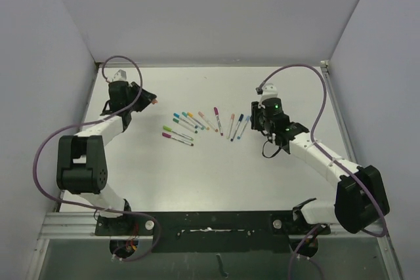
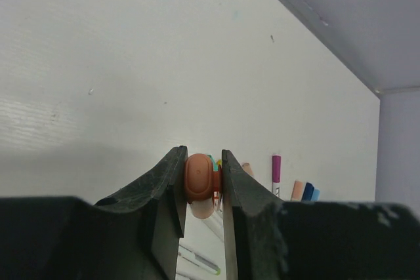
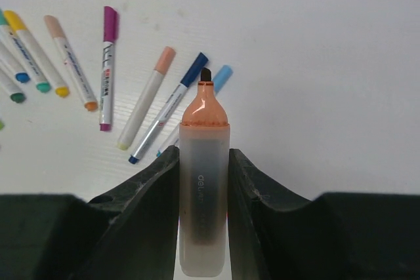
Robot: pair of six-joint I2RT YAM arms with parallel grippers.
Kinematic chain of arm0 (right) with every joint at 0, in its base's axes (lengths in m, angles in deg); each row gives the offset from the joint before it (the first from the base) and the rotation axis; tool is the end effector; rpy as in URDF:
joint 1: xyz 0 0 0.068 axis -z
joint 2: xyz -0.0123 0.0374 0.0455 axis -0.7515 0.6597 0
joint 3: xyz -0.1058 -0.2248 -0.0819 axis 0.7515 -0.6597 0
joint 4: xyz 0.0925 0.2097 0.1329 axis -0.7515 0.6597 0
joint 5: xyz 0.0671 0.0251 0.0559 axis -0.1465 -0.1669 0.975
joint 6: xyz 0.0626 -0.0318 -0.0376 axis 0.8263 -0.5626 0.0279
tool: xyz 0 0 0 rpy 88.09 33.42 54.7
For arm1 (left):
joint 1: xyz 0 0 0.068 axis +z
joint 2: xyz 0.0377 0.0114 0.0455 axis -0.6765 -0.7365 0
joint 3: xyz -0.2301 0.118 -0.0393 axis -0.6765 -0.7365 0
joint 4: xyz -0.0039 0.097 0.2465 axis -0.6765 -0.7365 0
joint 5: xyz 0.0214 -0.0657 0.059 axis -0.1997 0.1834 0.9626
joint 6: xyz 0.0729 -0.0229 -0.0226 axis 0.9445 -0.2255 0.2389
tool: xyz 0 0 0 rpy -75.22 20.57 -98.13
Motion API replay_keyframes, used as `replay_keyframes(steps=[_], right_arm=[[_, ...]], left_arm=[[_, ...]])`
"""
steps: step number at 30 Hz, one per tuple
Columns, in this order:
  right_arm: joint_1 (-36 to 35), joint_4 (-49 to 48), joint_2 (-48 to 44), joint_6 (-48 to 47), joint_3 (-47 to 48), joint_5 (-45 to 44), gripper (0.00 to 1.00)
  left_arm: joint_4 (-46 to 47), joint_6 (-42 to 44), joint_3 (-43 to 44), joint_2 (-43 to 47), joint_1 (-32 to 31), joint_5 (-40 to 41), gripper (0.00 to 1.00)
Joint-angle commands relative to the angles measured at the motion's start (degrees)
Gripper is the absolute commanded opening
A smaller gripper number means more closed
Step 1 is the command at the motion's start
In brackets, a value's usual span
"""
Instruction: Open the pen caps
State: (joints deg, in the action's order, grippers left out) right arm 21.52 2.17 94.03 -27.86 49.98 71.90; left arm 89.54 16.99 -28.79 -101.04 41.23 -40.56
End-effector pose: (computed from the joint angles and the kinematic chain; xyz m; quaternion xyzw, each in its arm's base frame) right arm 0.2928 0.1360 0.2231 -0.0410 0.8767 0.0959 0.4697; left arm 0.3901 -0.0237 0.2018 -0.2516 0.7998 -0.2914 0.4605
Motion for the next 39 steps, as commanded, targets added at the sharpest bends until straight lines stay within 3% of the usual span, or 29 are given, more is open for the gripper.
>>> replay_keyframes(steps=[1,17,29,39], right_arm=[[3.8,2.1,-0.8,0.7,1.4,-1.1,0.00],[9.9,0.1,7.4,0.3,2.2,-0.1,0.00],[15.3,-4.0,18.8,0.3,6.7,3.3,0.00],[17.2,-4.2,25.5,0.5,10.4,4.8,0.00]], left_arm=[[-2.7,2.5,4.6,-5.6,0.5,-2.0,0.08],[-6.3,6.0,11.9,-18.1,0.3,-3.1,0.18],[-6.9,7.0,12.5,-20.3,0.4,-3.0,0.34],[-5.5,6.0,10.9,-19.3,1.4,-3.5,0.36]])
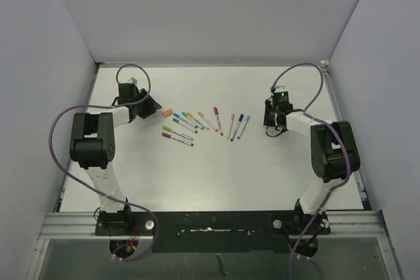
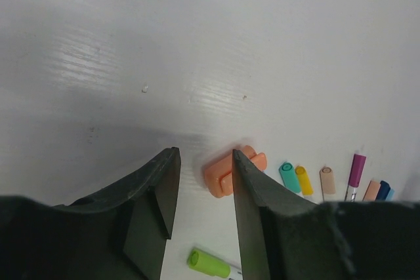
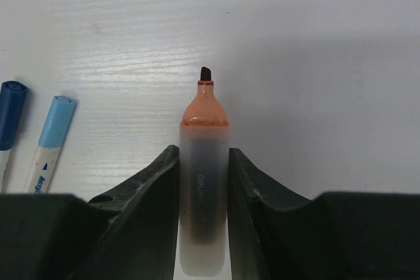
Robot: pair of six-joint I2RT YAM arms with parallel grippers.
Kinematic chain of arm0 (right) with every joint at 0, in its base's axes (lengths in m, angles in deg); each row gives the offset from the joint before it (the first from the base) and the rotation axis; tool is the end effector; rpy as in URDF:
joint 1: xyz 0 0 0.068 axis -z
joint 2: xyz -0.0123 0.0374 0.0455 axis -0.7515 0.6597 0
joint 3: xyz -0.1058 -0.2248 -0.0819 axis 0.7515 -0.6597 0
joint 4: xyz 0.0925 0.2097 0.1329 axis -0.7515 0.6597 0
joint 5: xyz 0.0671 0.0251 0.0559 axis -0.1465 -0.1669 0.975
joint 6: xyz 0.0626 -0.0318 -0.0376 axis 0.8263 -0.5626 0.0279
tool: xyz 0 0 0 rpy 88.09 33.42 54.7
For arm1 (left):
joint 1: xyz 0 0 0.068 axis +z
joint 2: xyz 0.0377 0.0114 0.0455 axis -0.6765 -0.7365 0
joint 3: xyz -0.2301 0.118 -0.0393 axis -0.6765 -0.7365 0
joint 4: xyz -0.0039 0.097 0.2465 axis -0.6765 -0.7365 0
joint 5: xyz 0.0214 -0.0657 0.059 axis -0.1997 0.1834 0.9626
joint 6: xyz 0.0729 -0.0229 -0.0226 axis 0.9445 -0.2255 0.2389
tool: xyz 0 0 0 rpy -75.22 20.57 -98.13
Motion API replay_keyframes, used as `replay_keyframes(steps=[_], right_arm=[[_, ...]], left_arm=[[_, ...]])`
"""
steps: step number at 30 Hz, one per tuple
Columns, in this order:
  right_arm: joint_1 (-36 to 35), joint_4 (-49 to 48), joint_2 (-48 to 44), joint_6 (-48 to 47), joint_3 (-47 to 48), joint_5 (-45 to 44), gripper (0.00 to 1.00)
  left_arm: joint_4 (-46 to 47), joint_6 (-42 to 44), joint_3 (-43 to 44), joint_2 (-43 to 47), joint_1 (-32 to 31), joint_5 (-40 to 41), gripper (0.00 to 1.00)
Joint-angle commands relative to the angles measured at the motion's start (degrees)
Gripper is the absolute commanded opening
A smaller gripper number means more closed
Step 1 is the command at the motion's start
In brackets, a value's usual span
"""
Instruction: Open the pen caps
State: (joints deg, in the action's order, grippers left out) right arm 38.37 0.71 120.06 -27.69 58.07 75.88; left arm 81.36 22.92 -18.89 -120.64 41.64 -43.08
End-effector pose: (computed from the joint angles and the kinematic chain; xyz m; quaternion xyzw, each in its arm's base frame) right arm 0.3755 0.0603 0.1219 0.0680 0.9354 0.0233 0.3463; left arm 0.4285 -0.0245 0.1103 -0.2412 0.8763 -0.2456 0.3370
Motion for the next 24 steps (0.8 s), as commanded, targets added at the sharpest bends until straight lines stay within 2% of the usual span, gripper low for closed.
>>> replay_keyframes(steps=[1,9,14,24], right_arm=[[0.4,-2.6,-0.6,0.4,2.2,0.9,0.00],[-0.3,-2.3,-3.6,1.1,-0.9,1.0,0.00],[-1.5,-1.3,-5.7,1.3,-2.2,0.3,0.00],[-4.1,1.3,-8.9,2.0,-4.8,-1.5,0.00]], left_arm=[[3.3,-0.3,0.3,1.1,1.3,-1.0,0.37],[6.5,-2.0,-4.6,9.8,2.1,0.5,0.42],[7.0,-2.4,-5.9,13.2,1.7,-2.7,0.43],[10.9,-2.9,-14.4,23.1,-2.5,-4.0,0.43]])
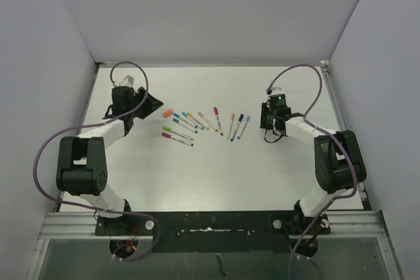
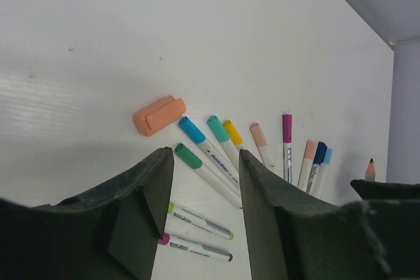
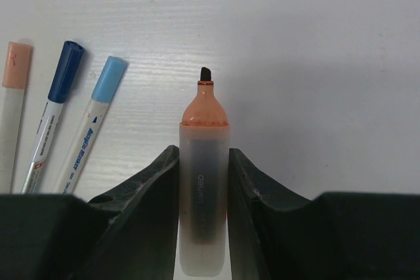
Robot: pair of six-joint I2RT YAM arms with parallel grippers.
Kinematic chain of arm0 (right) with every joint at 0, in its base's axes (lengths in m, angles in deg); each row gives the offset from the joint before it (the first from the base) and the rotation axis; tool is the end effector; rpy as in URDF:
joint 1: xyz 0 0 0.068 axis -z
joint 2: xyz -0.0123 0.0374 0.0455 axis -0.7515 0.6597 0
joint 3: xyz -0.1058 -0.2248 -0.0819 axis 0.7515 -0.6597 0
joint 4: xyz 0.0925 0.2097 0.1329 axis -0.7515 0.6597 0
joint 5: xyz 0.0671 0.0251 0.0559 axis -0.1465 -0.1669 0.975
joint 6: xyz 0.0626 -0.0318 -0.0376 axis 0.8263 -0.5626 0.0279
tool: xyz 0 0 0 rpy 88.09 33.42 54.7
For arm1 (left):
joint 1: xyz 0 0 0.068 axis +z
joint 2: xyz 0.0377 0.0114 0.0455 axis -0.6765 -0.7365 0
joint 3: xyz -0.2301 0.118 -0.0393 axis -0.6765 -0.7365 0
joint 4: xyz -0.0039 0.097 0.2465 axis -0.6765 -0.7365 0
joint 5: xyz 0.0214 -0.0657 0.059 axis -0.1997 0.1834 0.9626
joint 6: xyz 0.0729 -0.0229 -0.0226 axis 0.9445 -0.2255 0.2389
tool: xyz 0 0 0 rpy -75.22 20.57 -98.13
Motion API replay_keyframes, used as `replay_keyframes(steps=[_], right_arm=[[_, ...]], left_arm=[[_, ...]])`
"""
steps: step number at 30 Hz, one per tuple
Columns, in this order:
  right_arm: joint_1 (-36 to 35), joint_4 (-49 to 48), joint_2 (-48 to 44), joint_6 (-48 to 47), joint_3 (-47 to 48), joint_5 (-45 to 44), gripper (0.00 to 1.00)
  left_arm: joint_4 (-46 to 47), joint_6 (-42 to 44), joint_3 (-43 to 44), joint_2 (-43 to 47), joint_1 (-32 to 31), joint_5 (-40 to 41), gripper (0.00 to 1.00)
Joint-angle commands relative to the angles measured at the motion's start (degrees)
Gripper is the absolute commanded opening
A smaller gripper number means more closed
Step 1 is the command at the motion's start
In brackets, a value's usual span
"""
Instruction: Open the pen caps
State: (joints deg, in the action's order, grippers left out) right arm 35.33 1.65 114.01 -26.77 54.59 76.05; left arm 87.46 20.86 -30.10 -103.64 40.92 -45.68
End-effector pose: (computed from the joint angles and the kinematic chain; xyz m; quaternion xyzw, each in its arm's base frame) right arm 0.3545 0.0762 0.1383 0.0508 0.9316 0.0404 0.3577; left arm 0.3854 -0.0316 0.1732 -0.2134 0.8348 -0.2986 0.4103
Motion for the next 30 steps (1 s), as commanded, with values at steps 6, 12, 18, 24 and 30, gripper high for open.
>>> replay_keyframes(steps=[6,12,18,24,30], right_arm=[[-2.7,1.5,-4.8,1.9,-3.7,-2.8,0.00],[-3.0,3.5,-6.5,2.3,-4.3,-5.2,0.00],[-0.8,3.8,-6.0,1.4,-4.2,-6.5,0.00],[0.3,2.3,-4.1,0.7,-2.7,-6.1,0.00],[1.7,1.5,2.5,-0.7,4.6,-4.5,0.00]], left_arm=[[6.7,-1.9,-11.4,14.7,-5.6,1.0,0.46],[5.2,-2.9,-17.3,24.4,-9.0,4.6,0.47],[3.2,-3.9,-21.8,33.6,-10.9,7.1,0.51],[2.5,-3.9,-23.9,38.1,-11.4,7.3,0.55],[5.1,-3.9,-25.7,38.8,-11.4,6.2,0.67]])
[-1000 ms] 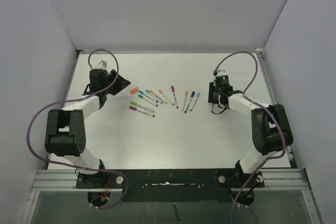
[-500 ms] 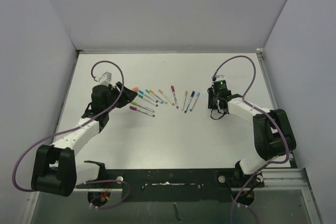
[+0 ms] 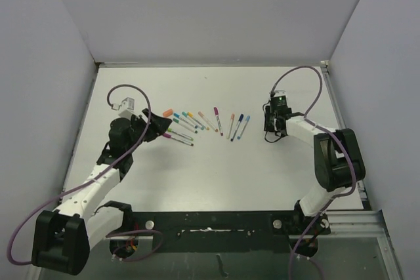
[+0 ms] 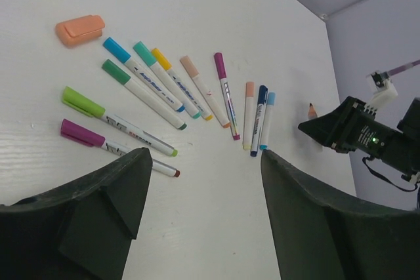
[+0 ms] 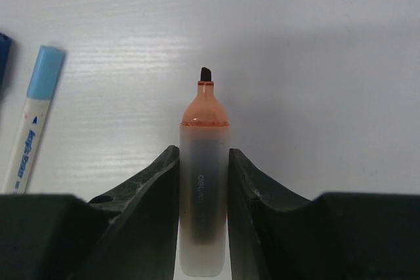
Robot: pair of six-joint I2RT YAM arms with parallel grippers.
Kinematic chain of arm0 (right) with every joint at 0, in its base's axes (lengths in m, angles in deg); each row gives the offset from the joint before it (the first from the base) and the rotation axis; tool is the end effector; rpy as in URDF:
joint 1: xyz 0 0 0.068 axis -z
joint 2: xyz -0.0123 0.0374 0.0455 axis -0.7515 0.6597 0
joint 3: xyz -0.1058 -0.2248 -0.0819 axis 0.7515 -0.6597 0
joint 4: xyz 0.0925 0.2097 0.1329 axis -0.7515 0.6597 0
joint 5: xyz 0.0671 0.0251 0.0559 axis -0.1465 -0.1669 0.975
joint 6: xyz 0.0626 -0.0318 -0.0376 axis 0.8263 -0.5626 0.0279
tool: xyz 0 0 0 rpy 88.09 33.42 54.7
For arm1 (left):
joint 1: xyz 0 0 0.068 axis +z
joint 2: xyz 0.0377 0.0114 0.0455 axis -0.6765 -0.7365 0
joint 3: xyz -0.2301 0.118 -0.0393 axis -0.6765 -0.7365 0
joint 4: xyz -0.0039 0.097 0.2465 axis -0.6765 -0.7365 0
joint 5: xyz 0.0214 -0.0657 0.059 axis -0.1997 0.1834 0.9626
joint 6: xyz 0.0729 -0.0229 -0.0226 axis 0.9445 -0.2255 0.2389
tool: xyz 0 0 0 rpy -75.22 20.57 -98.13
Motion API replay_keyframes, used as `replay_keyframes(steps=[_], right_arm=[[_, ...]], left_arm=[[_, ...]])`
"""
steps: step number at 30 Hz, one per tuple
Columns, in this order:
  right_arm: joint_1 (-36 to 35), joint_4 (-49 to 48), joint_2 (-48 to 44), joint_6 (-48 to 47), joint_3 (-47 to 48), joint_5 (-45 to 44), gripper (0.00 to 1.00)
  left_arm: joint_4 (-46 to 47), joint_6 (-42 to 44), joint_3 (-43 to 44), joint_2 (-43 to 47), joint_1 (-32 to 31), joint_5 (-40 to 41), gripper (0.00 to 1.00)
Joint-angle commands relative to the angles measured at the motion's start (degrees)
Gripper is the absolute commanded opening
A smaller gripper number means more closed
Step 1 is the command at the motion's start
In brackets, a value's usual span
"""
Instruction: Open the pen caps
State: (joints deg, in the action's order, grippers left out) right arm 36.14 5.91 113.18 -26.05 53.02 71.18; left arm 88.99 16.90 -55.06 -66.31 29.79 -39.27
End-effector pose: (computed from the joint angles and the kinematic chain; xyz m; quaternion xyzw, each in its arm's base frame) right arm 0.3418 0.0622 0.1286 0.0747 0.9417 -0.0105 0.3279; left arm 0.2559 -0.0715 0.2156 -0.1615 0.7839 -0.3518 0.4854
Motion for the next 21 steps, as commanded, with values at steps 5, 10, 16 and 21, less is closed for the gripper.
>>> replay_keyframes(steps=[5,10,16,21], right_arm=[[2.0,-2.4,9.6,-2.7,13.9,1.9,0.00],[2.8,-3.5,14.6,-3.7,19.1,4.8,0.00],[2.9,-3.6,19.7,-4.2,24.3,6.3,0.00],[2.9,-3.5,21.8,-4.2,26.6,7.1,0.00]], left_arm=[[5.4,-0.1,-1.6,2.0,-0.3,-0.8,0.83],[5.1,0.1,-1.9,2.6,-0.3,-0.4,0.92],[4.7,0.1,-1.9,2.8,-0.3,-0.4,0.92],[4.7,0.0,-2.1,3.0,-0.2,-0.2,0.92]])
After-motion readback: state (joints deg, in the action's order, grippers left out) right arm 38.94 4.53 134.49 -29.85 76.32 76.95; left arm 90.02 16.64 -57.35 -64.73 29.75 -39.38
